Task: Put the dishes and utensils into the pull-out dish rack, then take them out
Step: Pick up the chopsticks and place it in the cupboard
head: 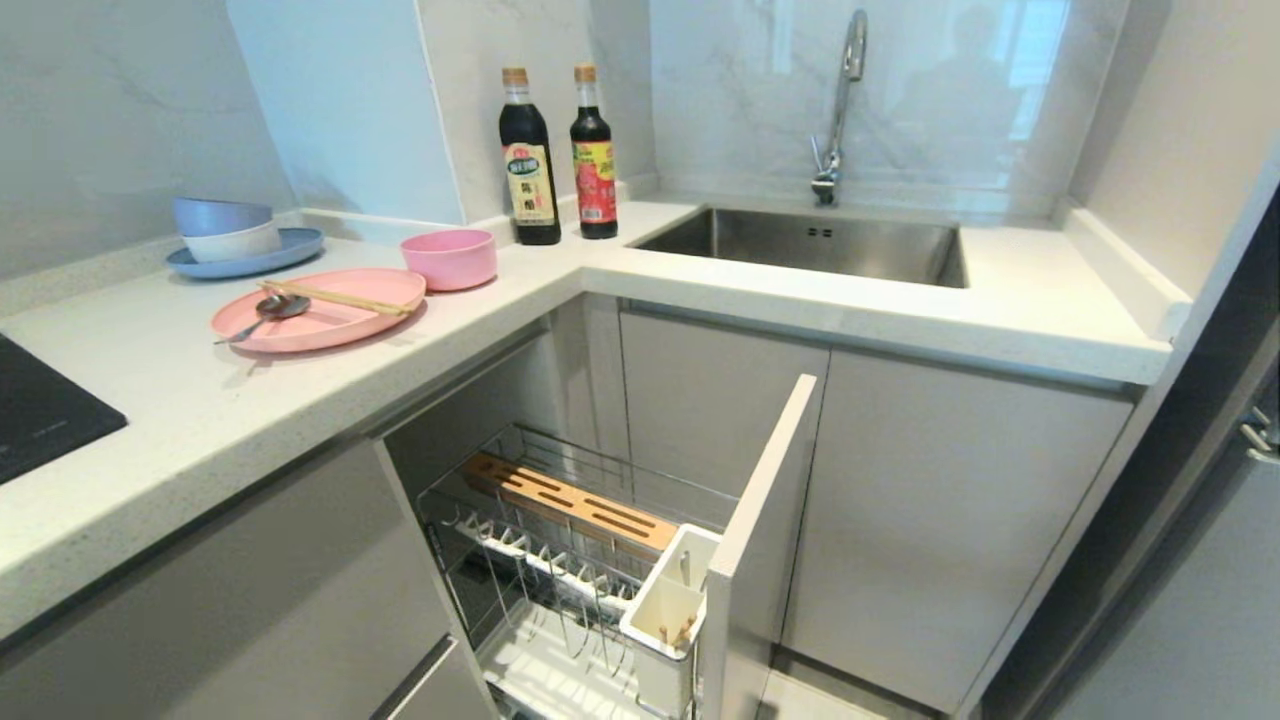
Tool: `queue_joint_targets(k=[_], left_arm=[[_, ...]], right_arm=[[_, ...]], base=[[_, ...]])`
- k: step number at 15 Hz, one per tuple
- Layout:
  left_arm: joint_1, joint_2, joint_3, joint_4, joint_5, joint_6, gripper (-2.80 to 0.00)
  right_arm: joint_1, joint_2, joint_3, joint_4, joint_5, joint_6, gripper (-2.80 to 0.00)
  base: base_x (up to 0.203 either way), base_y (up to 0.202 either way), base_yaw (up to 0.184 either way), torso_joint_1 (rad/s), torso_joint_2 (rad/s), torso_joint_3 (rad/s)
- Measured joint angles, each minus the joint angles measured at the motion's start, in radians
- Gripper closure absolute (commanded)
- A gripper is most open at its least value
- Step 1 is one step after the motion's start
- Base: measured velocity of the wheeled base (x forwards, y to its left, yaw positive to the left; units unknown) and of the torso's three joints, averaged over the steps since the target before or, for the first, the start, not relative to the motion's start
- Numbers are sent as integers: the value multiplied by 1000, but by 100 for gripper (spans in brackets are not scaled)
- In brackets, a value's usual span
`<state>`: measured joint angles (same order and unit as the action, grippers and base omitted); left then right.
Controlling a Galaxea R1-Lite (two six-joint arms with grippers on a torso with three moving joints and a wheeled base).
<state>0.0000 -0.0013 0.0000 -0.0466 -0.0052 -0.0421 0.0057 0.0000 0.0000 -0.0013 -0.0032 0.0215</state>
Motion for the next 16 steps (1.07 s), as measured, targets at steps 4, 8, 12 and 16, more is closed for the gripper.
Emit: queue_joint_targets(k=[4,8,12,16], left_arm=[[0,0,0,0,1,-7,0],[0,0,0,0,1,-4,0],[0,0,0,-2,1,-5,0],[0,0,0,-2,1,-5,0]], right_arm=[[1,0,0,0,0,0,0],[0,0,0,0,0,0,0],[0,0,0,0,0,0,0],[0,0,0,0,0,0,0]], base=[[0,0,0,0,4,-205],[0,0,0,1,1,-200],[0,0,0,5,3,-88],[0,0,0,0,0,0]])
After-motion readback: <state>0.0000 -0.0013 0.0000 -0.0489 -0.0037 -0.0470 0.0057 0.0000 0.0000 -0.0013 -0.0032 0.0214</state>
